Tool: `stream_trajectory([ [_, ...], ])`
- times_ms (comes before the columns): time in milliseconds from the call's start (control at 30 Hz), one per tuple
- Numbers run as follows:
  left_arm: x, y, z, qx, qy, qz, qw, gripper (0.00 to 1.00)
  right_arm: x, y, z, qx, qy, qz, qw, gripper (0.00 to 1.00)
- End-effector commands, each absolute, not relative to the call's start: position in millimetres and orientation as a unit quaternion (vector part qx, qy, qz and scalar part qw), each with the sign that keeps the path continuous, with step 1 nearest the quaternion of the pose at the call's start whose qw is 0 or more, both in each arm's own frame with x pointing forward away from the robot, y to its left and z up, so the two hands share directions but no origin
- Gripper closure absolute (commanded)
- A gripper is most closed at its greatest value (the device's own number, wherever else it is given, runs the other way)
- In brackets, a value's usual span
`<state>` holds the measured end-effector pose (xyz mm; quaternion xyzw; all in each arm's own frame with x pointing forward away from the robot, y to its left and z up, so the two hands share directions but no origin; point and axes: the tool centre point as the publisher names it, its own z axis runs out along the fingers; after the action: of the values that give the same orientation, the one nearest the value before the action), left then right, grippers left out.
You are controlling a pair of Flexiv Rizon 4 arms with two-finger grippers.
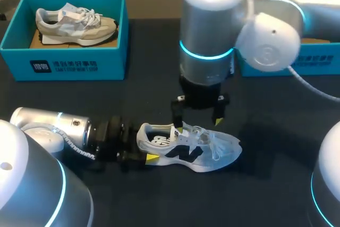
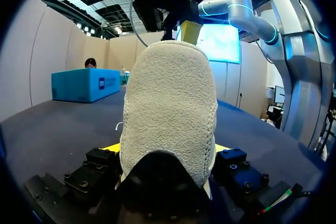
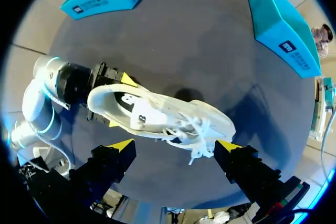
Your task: Take the shoe out of the shoebox, open the shoe tongue, remove and reinsert the insole, then place the shoe into the shoebox
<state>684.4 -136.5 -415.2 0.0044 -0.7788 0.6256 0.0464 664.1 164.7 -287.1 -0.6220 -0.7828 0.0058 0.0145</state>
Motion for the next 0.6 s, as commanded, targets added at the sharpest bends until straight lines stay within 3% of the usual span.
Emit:
stream_trajectory([
  [33, 684, -137, -415, 0.006, -0.780, 0.625, 0.045, 1.00, 665, 183, -286, -0.631, -0.775, 0.039, -0.006, 0.00],
  [467, 684, -137, -415, 0.006, -0.780, 0.625, 0.045, 1.00, 664, 181, -282, -0.629, -0.776, 0.038, -0.009, 0.00],
  [600, 684, -137, -415, 0.006, -0.780, 0.625, 0.045, 1.00, 660, 186, -273, -0.643, -0.764, 0.039, -0.035, 0.00],
])
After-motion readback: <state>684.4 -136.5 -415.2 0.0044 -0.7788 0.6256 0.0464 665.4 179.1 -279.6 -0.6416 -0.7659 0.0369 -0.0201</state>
